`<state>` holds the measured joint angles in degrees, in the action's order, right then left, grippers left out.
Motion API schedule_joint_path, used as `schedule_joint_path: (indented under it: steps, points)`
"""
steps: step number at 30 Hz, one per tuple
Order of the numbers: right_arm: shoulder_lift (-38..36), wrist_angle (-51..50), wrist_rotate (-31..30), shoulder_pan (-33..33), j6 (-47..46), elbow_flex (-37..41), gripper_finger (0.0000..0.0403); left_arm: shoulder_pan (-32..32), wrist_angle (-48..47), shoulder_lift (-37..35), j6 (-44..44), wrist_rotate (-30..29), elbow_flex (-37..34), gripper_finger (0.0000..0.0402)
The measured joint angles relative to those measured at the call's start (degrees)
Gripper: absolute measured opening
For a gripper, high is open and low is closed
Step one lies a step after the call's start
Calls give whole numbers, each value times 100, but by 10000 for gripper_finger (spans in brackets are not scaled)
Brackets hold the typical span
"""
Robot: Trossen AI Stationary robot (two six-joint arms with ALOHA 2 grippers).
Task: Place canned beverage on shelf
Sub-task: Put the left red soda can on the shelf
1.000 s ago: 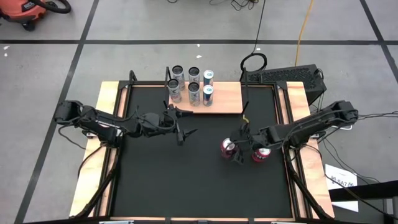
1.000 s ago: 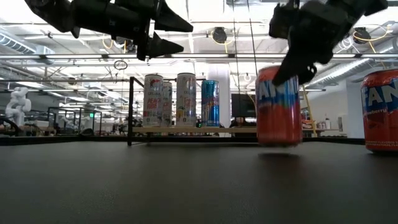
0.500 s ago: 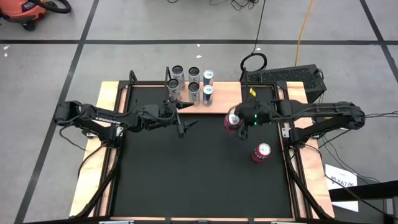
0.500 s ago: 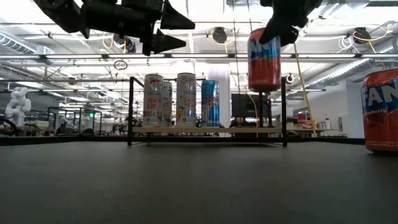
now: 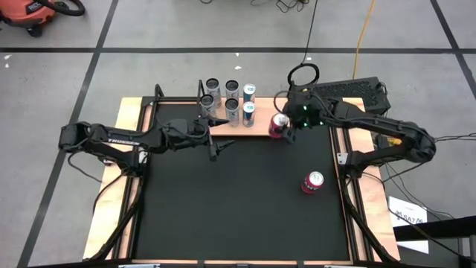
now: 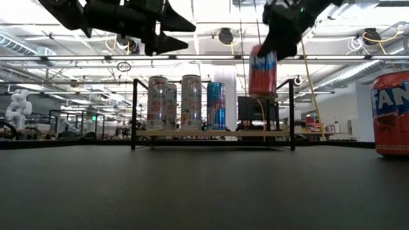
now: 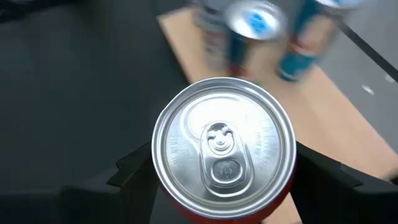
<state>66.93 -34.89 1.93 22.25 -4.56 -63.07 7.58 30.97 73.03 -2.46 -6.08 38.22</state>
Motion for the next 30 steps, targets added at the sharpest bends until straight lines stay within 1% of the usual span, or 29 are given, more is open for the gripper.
schedule_joint_path:
  steps: [2,4,9,13,19,23,30]
  points:
    - [96,-96,23,273,90,0,274,0,-213,-138,146,-6,0,390]
    - [195,-45,222,518,146,2,274,-2,-375,-258,204,-38,0,390]
    - [534,407,714,1016,350,-2,274,80,-656,-542,293,-164,0,390]
    - [926,927,882,1393,404,-44,274,124,-773,-762,295,-317,0,390]
    - [1850,961,891,1838,764,-645,274,178,-854,-1001,295,-387,0,390]
    - [2414,956,1053,2060,978,-1175,274,182,-1247,-1121,293,-387,0,390]
    - [3015,931,1087,2344,1227,-1519,275,179,-1855,-1388,280,-387,0,390]
